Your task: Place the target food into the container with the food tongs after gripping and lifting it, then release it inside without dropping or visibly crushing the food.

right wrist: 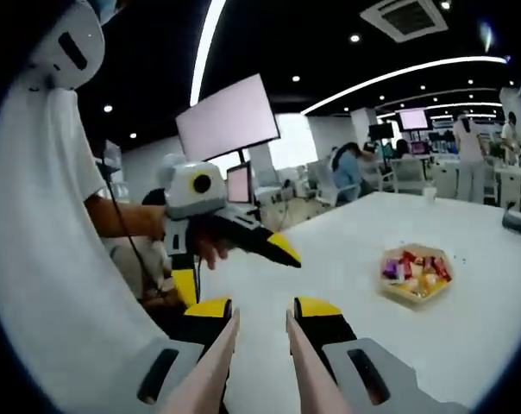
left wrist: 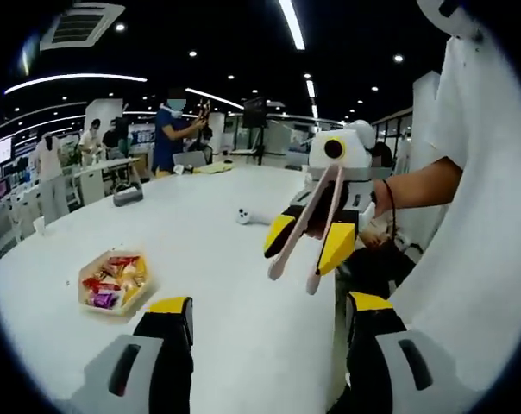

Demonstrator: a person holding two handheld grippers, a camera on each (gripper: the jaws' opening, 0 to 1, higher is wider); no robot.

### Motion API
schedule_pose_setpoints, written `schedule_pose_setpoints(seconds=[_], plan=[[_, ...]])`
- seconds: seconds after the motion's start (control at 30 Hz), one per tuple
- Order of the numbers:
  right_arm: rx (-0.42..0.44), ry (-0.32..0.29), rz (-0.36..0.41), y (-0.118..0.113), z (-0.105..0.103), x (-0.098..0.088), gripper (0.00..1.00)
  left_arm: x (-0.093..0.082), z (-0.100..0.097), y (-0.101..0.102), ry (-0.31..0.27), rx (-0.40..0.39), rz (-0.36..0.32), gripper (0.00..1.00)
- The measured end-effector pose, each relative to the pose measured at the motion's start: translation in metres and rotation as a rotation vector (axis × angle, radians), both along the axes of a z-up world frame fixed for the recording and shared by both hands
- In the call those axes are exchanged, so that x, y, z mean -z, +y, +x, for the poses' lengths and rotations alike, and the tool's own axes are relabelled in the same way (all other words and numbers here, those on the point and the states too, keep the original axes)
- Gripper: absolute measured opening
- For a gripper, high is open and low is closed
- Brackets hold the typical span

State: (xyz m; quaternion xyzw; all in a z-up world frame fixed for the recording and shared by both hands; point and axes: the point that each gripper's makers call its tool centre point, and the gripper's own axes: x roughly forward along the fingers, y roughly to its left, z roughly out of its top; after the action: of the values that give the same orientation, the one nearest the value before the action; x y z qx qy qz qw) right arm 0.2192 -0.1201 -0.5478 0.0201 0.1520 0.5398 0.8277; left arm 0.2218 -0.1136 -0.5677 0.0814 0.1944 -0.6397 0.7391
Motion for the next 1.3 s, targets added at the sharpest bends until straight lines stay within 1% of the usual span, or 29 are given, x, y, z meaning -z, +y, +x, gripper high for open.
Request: schedule_pose_setpoints(seconds=[0.07,0.1,0.2,0.3,0.37,0.47,0.5,0.57,0.67,0.77,0.8,0.87,0.9,0.93,0.97,1.0,1.07,1.1,1.2,1.23,1.3], plan=[[-0.013,-0.009,-0.015,0.006,0.005,-0.002,0.28,0.000,0.001,-0.001,-0.011,0.025,0.001,0.68],[-0.015,-0.011,-0.018,0.007,0.006,-0.002,0.28,0.001,0.002,-0.002,-0.007,0.049,0.005,0.66],[-0.043,-0.023,-0.035,0.017,0.013,-0.007,0.28,0.003,0.006,0.000,0.003,0.086,0.014,0.59],[-0.073,-0.029,-0.070,0.024,0.015,-0.006,0.28,-0.001,0.007,0.002,-0.009,0.124,-0.011,0.54],[-0.098,-0.048,-0.112,0.028,0.016,-0.004,0.28,-0.001,0.007,0.005,-0.013,0.164,-0.013,0.47],[-0.114,-0.047,-0.113,0.035,0.018,-0.007,0.28,0.002,0.004,0.009,-0.020,0.217,-0.008,0.33],[-0.119,-0.046,-0.113,0.036,0.018,-0.007,0.28,0.002,0.004,0.010,-0.021,0.222,-0.009,0.31],[-0.129,-0.045,-0.121,0.040,0.018,-0.007,0.28,0.002,0.007,0.013,-0.040,0.223,-0.018,0.32],[-0.132,-0.045,-0.133,0.046,0.021,-0.005,0.28,0.002,0.012,0.018,-0.034,0.229,-0.023,0.30],[-0.142,-0.042,-0.138,0.051,0.021,-0.004,0.28,0.003,0.014,0.020,-0.034,0.237,-0.033,0.32],[-0.145,-0.041,-0.140,0.052,0.020,-0.003,0.28,0.004,0.015,0.021,-0.030,0.242,-0.035,0.33],[-0.161,-0.050,-0.180,0.055,0.019,0.003,0.28,0.006,0.015,0.020,-0.008,0.259,-0.033,0.33],[-0.163,-0.057,-0.181,0.056,0.020,0.002,0.28,0.008,0.011,0.020,0.002,0.278,-0.022,0.33],[-0.164,-0.059,-0.171,0.057,0.020,0.000,0.28,0.008,0.007,0.019,0.006,0.295,-0.028,0.31],[-0.172,-0.047,-0.165,0.059,0.020,0.000,0.28,0.009,0.007,0.018,0.003,0.292,-0.027,0.32],[-0.178,-0.053,-0.165,0.061,0.020,0.000,0.28,0.009,0.006,0.016,0.002,0.299,-0.023,0.33],[-0.196,-0.051,-0.172,0.063,0.019,0.001,0.27,0.011,0.006,0.016,-0.016,0.302,-0.006,0.30],[-0.203,-0.057,-0.174,0.063,0.018,0.002,0.28,0.012,0.005,0.016,-0.013,0.309,-0.002,0.30],[-0.231,-0.046,-0.166,0.062,0.016,0.006,0.27,0.015,0.004,0.016,-0.007,0.306,0.013,0.29],[-0.254,-0.045,-0.157,0.059,0.016,0.006,0.27,0.015,0.004,0.015,0.004,0.297,0.018,0.28],[-0.265,-0.047,-0.150,0.056,0.017,0.007,0.26,0.016,0.006,0.013,0.019,0.277,0.024,0.26]])
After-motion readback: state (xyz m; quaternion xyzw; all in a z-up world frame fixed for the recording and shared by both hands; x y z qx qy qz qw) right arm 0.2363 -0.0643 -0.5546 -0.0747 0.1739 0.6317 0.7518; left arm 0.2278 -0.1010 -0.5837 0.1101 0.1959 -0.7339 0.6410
